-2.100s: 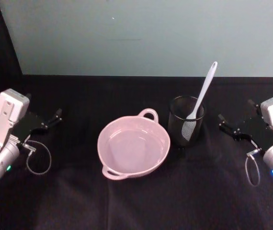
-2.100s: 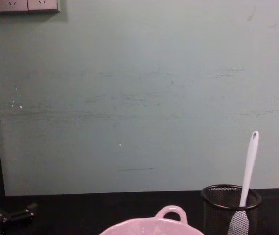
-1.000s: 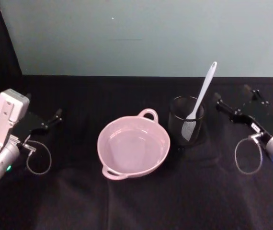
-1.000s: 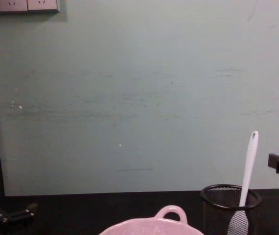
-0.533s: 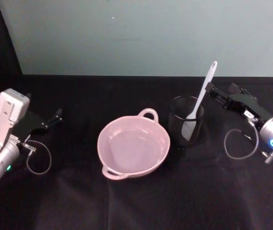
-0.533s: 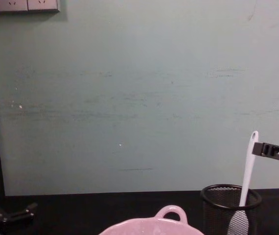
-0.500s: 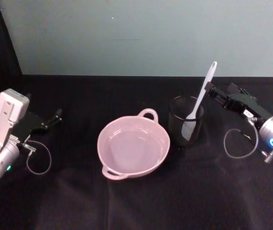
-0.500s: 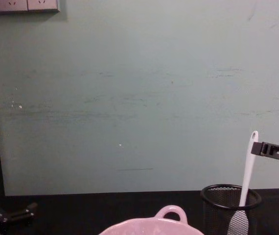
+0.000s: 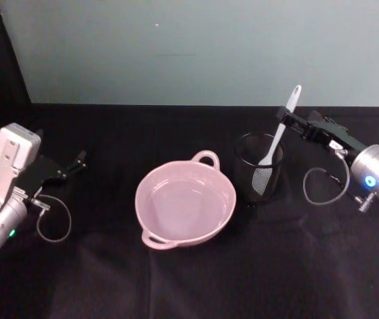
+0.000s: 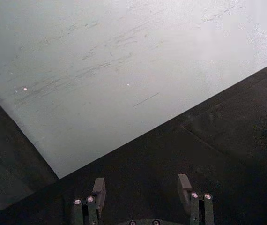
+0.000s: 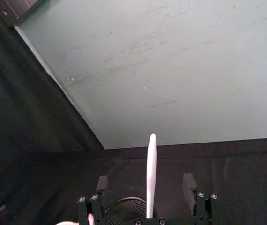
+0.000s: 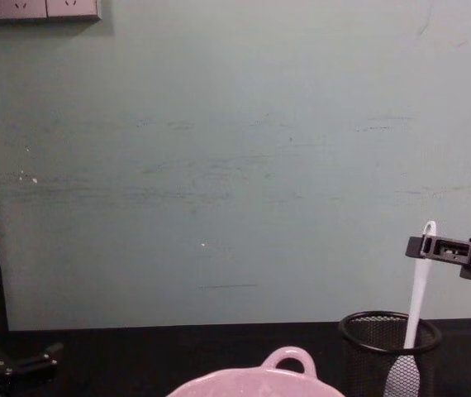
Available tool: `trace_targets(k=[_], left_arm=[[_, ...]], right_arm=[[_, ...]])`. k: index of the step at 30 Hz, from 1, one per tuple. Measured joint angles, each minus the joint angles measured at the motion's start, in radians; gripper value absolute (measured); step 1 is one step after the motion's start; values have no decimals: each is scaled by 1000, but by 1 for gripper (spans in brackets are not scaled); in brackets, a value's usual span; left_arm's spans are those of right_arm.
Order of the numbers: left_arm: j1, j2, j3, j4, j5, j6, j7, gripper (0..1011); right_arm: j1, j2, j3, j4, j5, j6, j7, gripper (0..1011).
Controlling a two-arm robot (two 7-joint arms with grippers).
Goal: Use the one hand to pick up the spoon and stir the clear water in the bowl.
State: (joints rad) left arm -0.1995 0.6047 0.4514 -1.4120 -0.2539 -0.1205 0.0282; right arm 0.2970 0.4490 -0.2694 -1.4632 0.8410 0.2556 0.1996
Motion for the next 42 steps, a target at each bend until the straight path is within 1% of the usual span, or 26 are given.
trace_targets(k=[10,17,29,42], left_arm=[[0,0,0,0,0,0,0,1011],[0,0,0,0,0,0,0,1011],[0,0,0,0,0,0,0,1011],[0,0,0,0,0,0,0,1011]], right_arm=[[56,-8,-31,47,-13,12,-7,1004],[76,-15,-39,65,-21,14,-7,1004],[98,-29,-48,92,-23,18,7,1004],[97,-27,-48,89,-23,18,6,1004]])
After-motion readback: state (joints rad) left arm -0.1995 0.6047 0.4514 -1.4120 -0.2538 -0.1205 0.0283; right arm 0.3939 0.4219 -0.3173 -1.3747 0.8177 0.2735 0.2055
